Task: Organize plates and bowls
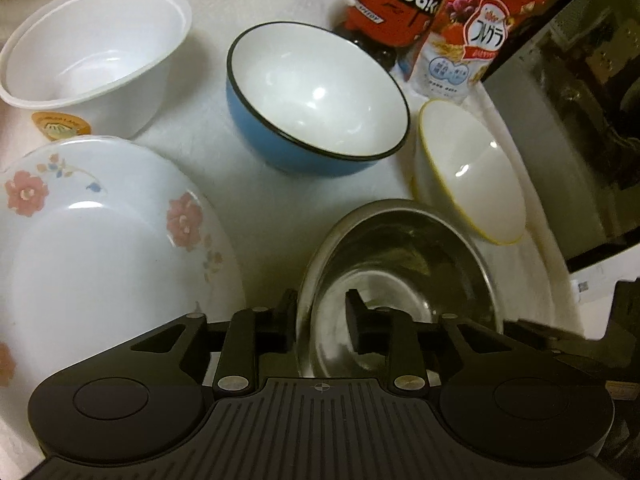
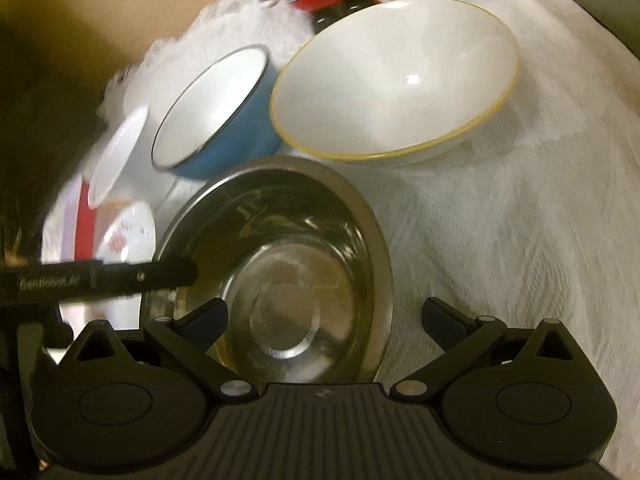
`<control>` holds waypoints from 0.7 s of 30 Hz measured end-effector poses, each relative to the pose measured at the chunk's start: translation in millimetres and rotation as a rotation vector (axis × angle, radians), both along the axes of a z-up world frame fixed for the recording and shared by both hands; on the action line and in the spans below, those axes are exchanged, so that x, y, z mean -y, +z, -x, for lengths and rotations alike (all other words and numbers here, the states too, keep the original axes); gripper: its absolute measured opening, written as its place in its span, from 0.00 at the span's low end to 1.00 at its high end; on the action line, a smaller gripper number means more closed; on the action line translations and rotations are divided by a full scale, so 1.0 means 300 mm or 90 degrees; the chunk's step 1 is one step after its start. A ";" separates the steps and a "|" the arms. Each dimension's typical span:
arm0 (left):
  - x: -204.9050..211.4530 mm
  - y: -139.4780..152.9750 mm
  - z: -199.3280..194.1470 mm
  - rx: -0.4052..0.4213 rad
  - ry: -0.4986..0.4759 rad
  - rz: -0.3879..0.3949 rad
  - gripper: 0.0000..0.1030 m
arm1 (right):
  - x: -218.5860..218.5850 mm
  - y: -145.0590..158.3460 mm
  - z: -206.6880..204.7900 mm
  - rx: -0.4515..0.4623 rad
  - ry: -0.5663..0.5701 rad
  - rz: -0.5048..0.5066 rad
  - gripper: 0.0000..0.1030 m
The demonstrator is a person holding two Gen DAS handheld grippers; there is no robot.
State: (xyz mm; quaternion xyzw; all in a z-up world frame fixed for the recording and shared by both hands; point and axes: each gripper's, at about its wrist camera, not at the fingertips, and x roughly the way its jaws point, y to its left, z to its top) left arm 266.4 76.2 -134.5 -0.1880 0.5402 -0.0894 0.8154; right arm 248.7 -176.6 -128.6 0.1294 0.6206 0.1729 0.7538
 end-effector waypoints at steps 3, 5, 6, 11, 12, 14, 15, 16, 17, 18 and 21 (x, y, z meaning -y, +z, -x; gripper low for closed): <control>-0.003 0.000 0.003 -0.002 -0.005 0.010 0.22 | 0.012 0.007 -0.006 0.003 -0.029 0.000 0.94; -0.005 0.003 0.009 0.000 -0.014 0.019 0.21 | 0.018 0.017 -0.012 0.019 -0.050 -0.002 0.75; -0.007 0.005 0.016 0.000 -0.019 0.024 0.21 | 0.017 0.021 -0.015 0.026 -0.054 0.003 0.71; -0.035 0.041 0.051 0.011 -0.023 0.022 0.20 | -0.032 0.058 -0.011 0.042 -0.045 0.052 0.55; -0.055 0.058 0.066 0.019 -0.018 0.024 0.20 | -0.039 0.072 -0.004 0.047 -0.041 0.052 0.55; -0.099 0.097 0.099 0.039 -0.001 0.026 0.20 | -0.063 0.108 0.009 0.060 -0.032 0.042 0.55; -0.122 0.114 0.116 0.046 0.011 0.025 0.20 | -0.088 0.129 0.013 0.068 -0.026 0.036 0.55; -0.148 0.133 0.134 0.054 0.026 0.022 0.20 | -0.115 0.149 0.016 0.076 -0.018 0.029 0.55; -0.175 0.148 0.152 0.062 0.041 0.018 0.20 | -0.144 0.169 0.015 0.084 -0.007 0.019 0.55; -0.206 0.163 0.170 0.070 0.057 0.015 0.20 | -0.173 0.183 0.008 0.092 0.005 0.011 0.55; -0.301 0.188 0.215 0.087 0.099 0.004 0.20 | -0.276 0.207 -0.012 0.106 0.046 -0.005 0.55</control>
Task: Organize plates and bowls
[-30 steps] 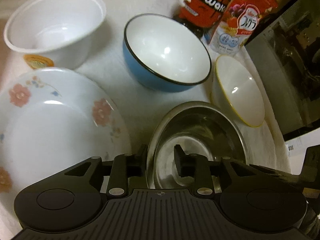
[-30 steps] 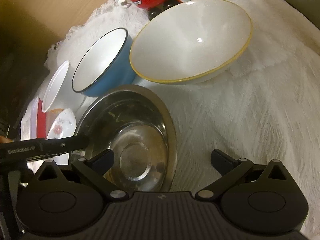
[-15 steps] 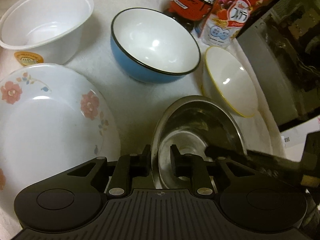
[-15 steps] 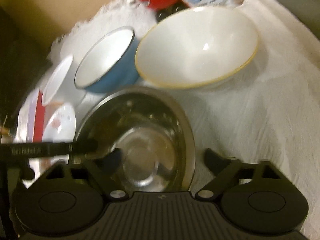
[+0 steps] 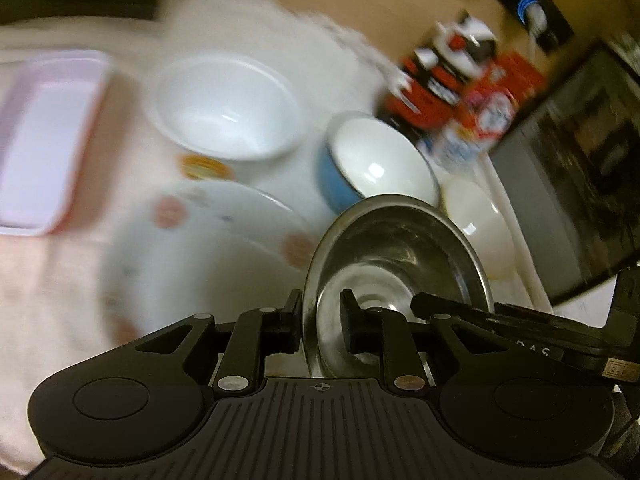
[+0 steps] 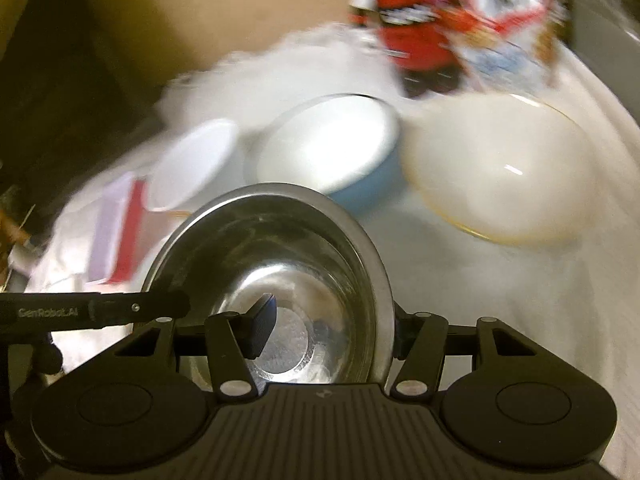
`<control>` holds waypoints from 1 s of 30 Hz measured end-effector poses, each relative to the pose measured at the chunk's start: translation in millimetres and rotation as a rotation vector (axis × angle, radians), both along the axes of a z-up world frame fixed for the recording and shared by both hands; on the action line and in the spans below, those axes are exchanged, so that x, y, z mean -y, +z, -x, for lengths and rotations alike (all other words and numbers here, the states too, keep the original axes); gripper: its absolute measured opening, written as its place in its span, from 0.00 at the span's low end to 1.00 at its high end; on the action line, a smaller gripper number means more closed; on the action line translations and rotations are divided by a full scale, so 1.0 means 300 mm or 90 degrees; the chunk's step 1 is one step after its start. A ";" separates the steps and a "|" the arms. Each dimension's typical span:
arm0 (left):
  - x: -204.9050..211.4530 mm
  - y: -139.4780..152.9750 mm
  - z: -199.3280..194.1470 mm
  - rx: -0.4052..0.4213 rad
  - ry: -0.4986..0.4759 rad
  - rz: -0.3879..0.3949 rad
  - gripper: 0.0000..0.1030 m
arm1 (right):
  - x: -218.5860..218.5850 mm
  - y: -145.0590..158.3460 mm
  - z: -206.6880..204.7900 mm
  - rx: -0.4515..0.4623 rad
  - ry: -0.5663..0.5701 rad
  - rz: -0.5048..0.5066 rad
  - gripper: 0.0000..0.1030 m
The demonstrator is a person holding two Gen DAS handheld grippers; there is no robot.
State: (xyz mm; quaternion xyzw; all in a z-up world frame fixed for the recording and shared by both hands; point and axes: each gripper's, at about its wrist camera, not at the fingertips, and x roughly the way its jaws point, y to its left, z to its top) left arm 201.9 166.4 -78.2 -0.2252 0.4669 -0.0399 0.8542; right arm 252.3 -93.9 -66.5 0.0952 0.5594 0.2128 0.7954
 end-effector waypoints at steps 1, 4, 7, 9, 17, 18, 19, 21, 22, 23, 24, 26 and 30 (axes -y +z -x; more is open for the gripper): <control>-0.032 -0.002 0.012 0.001 0.015 -0.005 0.20 | -0.039 0.002 -0.009 0.001 0.014 -0.002 0.55; -0.110 -0.018 0.037 -0.008 0.059 -0.019 0.20 | -0.147 -0.011 -0.028 0.004 0.056 -0.003 0.55; -0.167 -0.044 0.050 -0.021 0.087 -0.044 0.20 | -0.249 -0.036 -0.040 -0.004 0.086 0.007 0.55; -0.187 -0.059 0.056 -0.029 0.097 -0.059 0.20 | -0.303 -0.062 -0.046 -0.013 0.104 0.018 0.55; -0.222 -0.072 0.076 -0.028 0.107 -0.082 0.21 | -0.381 -0.109 -0.034 -0.014 0.139 0.057 0.55; -0.223 -0.077 0.073 -0.032 0.108 -0.083 0.20 | -0.382 -0.111 -0.036 -0.014 0.140 0.060 0.55; -0.222 -0.082 0.071 -0.035 0.109 -0.087 0.21 | -0.385 -0.113 -0.038 -0.012 0.141 0.063 0.55; -0.225 -0.087 0.067 -0.041 0.110 -0.095 0.21 | -0.399 -0.113 -0.043 -0.006 0.139 0.069 0.55; -0.226 -0.090 0.065 -0.042 0.111 -0.098 0.21 | -0.400 -0.114 -0.045 -0.004 0.138 0.071 0.55; -0.229 -0.090 0.065 -0.043 0.112 -0.099 0.21 | -0.403 -0.115 -0.047 -0.002 0.137 0.071 0.55; -0.232 -0.091 0.065 -0.043 0.114 -0.100 0.21 | -0.400 -0.114 -0.049 -0.002 0.135 0.070 0.55; -0.238 -0.088 0.064 -0.041 0.117 -0.102 0.21 | -0.405 -0.115 -0.050 -0.002 0.134 0.069 0.55; -0.254 -0.079 0.068 -0.030 0.119 -0.091 0.20 | -0.404 -0.111 -0.045 0.000 0.131 0.071 0.55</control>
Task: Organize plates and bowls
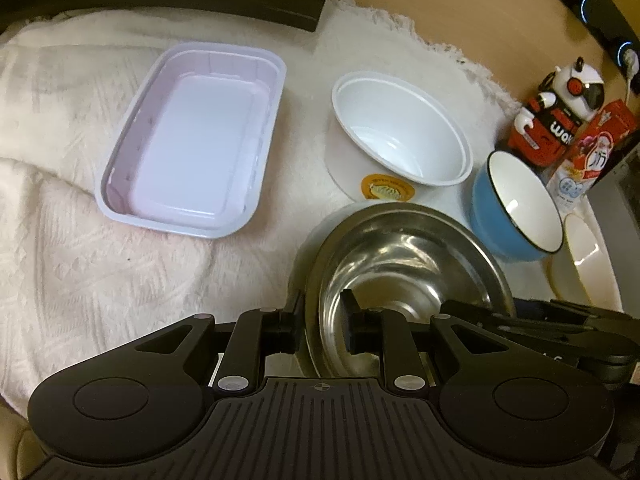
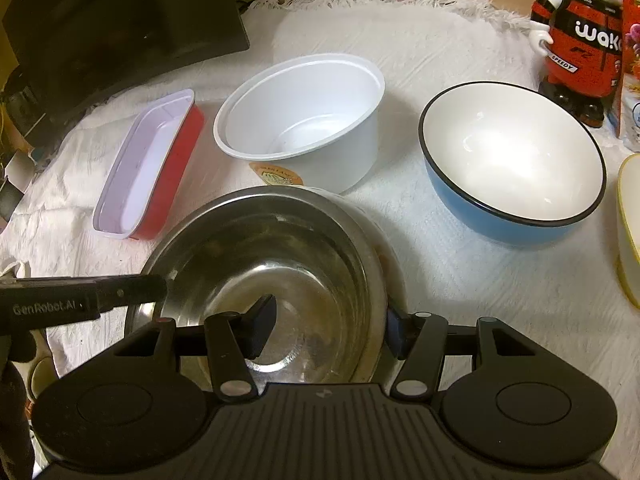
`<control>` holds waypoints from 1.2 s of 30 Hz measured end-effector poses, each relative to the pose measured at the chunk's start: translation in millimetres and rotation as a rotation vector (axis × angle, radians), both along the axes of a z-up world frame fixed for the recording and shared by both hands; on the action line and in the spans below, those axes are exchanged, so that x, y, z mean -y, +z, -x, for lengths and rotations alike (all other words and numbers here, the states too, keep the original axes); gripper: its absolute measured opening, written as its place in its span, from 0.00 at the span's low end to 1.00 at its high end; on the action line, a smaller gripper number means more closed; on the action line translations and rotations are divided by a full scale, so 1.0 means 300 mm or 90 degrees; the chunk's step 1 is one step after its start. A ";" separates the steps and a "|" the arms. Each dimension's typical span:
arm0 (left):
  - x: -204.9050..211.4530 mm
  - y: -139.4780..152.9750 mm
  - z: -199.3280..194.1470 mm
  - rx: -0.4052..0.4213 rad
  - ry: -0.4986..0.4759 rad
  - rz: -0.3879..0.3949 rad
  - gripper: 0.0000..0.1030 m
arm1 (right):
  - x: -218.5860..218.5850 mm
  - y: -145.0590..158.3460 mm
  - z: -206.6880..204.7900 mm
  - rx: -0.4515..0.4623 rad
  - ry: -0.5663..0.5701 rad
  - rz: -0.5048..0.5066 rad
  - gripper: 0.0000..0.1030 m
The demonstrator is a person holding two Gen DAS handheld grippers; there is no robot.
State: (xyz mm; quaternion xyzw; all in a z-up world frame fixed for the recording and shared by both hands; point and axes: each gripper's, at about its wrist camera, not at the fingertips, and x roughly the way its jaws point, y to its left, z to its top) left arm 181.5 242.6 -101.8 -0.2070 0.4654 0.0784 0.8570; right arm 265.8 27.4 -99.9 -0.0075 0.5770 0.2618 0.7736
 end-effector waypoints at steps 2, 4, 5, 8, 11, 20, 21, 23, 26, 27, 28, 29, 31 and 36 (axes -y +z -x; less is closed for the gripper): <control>-0.006 0.005 0.004 0.004 0.000 0.005 0.20 | -0.001 0.003 0.002 0.002 -0.003 0.001 0.55; -0.010 0.010 0.009 0.008 -0.002 0.010 0.20 | 0.003 0.008 0.002 0.006 -0.006 0.002 0.55; -0.012 0.013 0.012 0.011 -0.004 0.012 0.21 | 0.006 0.013 0.003 0.009 -0.009 0.001 0.55; -0.014 0.015 0.019 0.020 -0.014 0.009 0.21 | 0.017 0.035 0.003 0.023 -0.017 -0.005 0.55; -0.021 0.001 0.015 0.005 -0.007 -0.009 0.21 | 0.026 0.050 0.002 0.040 -0.025 -0.005 0.55; -0.055 -0.047 -0.009 -0.012 -0.006 0.040 0.28 | 0.048 -0.026 0.001 -0.001 -0.038 0.021 0.56; -0.060 -0.052 -0.014 -0.011 -0.005 0.051 0.28 | 0.047 -0.034 0.002 -0.006 -0.037 0.021 0.56; -0.067 -0.060 -0.016 -0.015 -0.004 0.067 0.28 | 0.046 -0.049 0.003 -0.016 -0.035 0.018 0.56; -0.068 -0.071 -0.024 -0.025 -0.009 0.074 0.28 | 0.049 -0.072 0.000 -0.034 -0.038 0.013 0.56; -0.067 -0.073 -0.027 -0.028 -0.013 0.076 0.28 | 0.049 -0.080 -0.004 -0.040 -0.040 0.011 0.56; -0.066 -0.073 -0.028 -0.032 -0.016 0.078 0.28 | 0.052 -0.086 -0.006 -0.045 -0.042 0.010 0.56; -0.065 -0.072 -0.030 -0.035 -0.016 0.078 0.28 | 0.053 -0.091 -0.009 -0.049 -0.044 0.009 0.56; -0.065 -0.061 -0.032 -0.038 -0.016 0.070 0.28 | 0.058 -0.094 -0.010 -0.054 -0.048 0.006 0.55; -0.090 -0.034 -0.015 -0.016 -0.012 0.070 0.29 | 0.086 -0.072 -0.017 -0.050 -0.060 -0.002 0.55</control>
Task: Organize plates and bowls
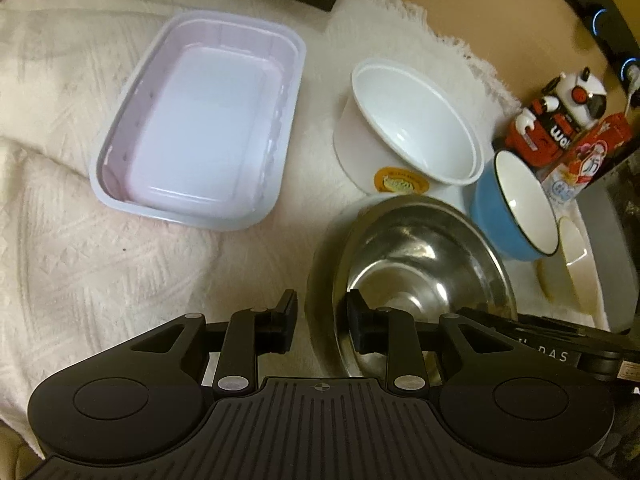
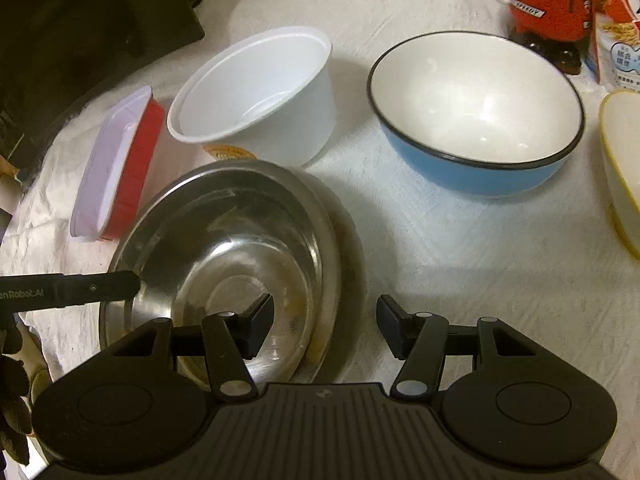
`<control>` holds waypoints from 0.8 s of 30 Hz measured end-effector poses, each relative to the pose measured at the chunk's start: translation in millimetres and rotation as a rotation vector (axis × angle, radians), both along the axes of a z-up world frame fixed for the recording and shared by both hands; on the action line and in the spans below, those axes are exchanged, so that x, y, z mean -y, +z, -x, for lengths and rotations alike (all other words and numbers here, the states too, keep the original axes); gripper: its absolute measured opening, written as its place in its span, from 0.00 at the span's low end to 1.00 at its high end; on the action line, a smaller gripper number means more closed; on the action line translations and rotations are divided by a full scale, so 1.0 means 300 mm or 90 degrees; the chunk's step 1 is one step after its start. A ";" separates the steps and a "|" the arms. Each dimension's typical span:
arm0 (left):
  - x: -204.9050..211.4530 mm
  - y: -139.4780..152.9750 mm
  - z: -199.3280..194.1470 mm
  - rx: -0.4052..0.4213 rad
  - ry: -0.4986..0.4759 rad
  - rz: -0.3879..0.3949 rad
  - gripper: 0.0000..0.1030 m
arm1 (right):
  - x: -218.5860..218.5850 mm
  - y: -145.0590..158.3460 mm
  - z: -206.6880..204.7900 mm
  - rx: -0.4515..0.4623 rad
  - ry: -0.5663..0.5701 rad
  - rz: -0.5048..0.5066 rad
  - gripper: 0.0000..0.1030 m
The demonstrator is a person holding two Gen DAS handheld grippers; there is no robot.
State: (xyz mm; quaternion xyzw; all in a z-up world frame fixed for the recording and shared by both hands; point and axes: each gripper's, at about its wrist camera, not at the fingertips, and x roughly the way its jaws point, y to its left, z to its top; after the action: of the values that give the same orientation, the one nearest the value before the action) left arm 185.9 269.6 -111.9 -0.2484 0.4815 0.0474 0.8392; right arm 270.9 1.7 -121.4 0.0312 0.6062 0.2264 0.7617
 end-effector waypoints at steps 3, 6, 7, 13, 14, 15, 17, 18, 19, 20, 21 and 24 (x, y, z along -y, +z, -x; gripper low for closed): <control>-0.013 -0.015 -0.002 -0.002 0.008 0.018 0.31 | 0.012 -0.002 -0.005 -0.002 -0.004 -0.002 0.55; -0.010 -0.033 -0.012 -0.010 0.007 0.017 0.35 | 0.008 -0.012 -0.007 -0.008 0.000 0.000 0.55; -0.009 -0.039 -0.017 -0.012 0.006 0.017 0.37 | 0.005 -0.016 -0.006 -0.009 0.001 0.001 0.55; -0.007 -0.077 -0.053 -0.014 -0.008 0.023 0.33 | -0.026 -0.040 -0.001 -0.014 0.011 0.005 0.55; -0.005 -0.082 -0.060 -0.015 -0.008 0.028 0.31 | -0.031 -0.042 -0.003 -0.012 0.009 0.005 0.55; -0.003 -0.086 -0.065 -0.015 -0.009 0.035 0.28 | -0.038 -0.042 -0.006 -0.012 0.012 0.004 0.55; 0.006 -0.084 -0.073 -0.020 -0.008 0.043 0.34 | -0.046 -0.040 -0.009 -0.018 0.018 -0.008 0.53; 0.013 -0.081 -0.077 -0.025 -0.010 0.037 0.35 | -0.051 -0.038 -0.010 -0.020 0.015 -0.004 0.53; 0.020 -0.078 -0.081 -0.030 -0.012 0.032 0.38 | -0.053 -0.039 -0.012 -0.022 0.014 0.000 0.53; 0.027 -0.076 -0.085 -0.031 -0.013 0.030 0.39 | -0.052 -0.040 -0.013 -0.023 0.014 -0.001 0.53; 0.034 -0.073 -0.090 -0.032 -0.014 0.032 0.41 | -0.048 -0.039 -0.012 -0.022 0.015 -0.003 0.53; 0.057 -0.066 -0.103 -0.036 -0.023 0.033 0.44 | -0.029 -0.019 -0.003 -0.009 0.016 0.001 0.53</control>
State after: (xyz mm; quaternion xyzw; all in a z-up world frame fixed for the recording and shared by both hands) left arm 216.8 252.5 -131.8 -0.2596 0.5105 0.0269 0.8193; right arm 271.9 10.5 -127.2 0.0249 0.6119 0.2355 0.7547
